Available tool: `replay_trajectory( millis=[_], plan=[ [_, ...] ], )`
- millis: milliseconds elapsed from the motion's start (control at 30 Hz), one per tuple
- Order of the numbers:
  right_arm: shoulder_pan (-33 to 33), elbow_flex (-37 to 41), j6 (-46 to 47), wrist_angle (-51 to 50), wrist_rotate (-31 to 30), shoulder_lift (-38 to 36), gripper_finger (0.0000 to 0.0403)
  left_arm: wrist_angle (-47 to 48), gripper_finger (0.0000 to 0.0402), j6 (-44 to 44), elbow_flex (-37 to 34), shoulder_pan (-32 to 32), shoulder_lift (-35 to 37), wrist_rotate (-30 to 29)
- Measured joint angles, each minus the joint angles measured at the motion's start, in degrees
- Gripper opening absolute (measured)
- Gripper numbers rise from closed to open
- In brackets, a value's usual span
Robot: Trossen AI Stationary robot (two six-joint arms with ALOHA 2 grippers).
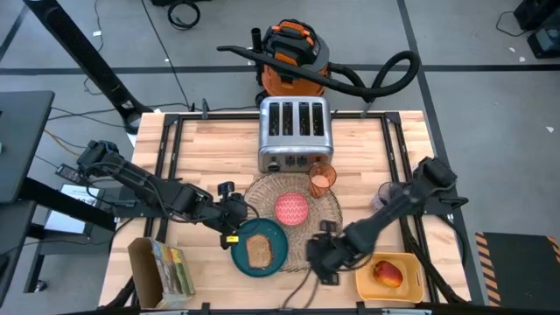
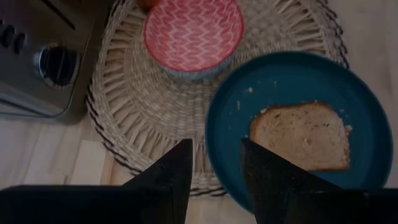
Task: Arrange a breakfast setting
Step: Put the red apple on the brown placemat to the top left of the red patterned bowl
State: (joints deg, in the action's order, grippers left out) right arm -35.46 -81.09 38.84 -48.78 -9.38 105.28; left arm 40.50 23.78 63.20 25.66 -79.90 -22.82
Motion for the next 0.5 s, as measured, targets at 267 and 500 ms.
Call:
replay_trajectory(
  millis=[267, 500],
  plan=[
    [-12.14, -0.58, 23.78, -15.47, 6.01, -6.05, 0.0165, -3.24, 0.0139, -1.2, 0.0, 1.06, 0.0, 0.07],
    [-19.59, 3.24, 42.36, -18.23, 7.79, -6.17, 0.0164, -5.6, 0.0139, -2.54, 0.0, 1.34, 0.02, 0.12]
  ],
)
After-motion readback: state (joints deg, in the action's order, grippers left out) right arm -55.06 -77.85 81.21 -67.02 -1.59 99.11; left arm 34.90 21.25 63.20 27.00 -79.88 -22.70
